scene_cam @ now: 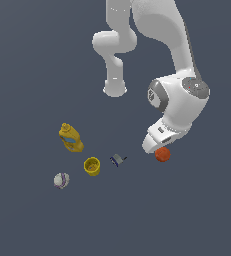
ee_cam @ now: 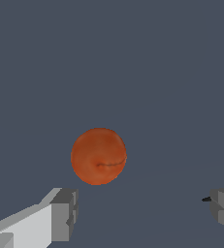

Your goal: Pick up a designated object from a clutter of objects.

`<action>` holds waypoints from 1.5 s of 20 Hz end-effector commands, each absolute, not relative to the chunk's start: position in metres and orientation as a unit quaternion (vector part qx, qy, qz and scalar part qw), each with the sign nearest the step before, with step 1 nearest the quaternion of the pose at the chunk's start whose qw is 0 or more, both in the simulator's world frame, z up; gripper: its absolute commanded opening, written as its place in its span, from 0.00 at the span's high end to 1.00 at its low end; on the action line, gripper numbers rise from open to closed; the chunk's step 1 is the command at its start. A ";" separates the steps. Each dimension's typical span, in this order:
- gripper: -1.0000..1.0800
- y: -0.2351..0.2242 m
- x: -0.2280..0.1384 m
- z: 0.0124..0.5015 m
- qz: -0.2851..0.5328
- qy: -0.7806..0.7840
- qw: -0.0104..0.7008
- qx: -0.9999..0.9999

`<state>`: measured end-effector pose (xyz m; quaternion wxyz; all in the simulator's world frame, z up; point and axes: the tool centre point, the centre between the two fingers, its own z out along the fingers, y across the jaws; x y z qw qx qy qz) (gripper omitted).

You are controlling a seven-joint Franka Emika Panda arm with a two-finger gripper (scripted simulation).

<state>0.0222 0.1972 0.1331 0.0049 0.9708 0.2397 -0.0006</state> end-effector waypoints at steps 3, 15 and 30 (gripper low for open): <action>0.04 0.220 0.014 0.109 0.000 0.270 0.002 0.963; 0.04 0.229 0.010 0.090 -0.001 0.282 0.000 0.959; 1.00 0.231 0.010 0.047 0.000 0.283 0.000 0.959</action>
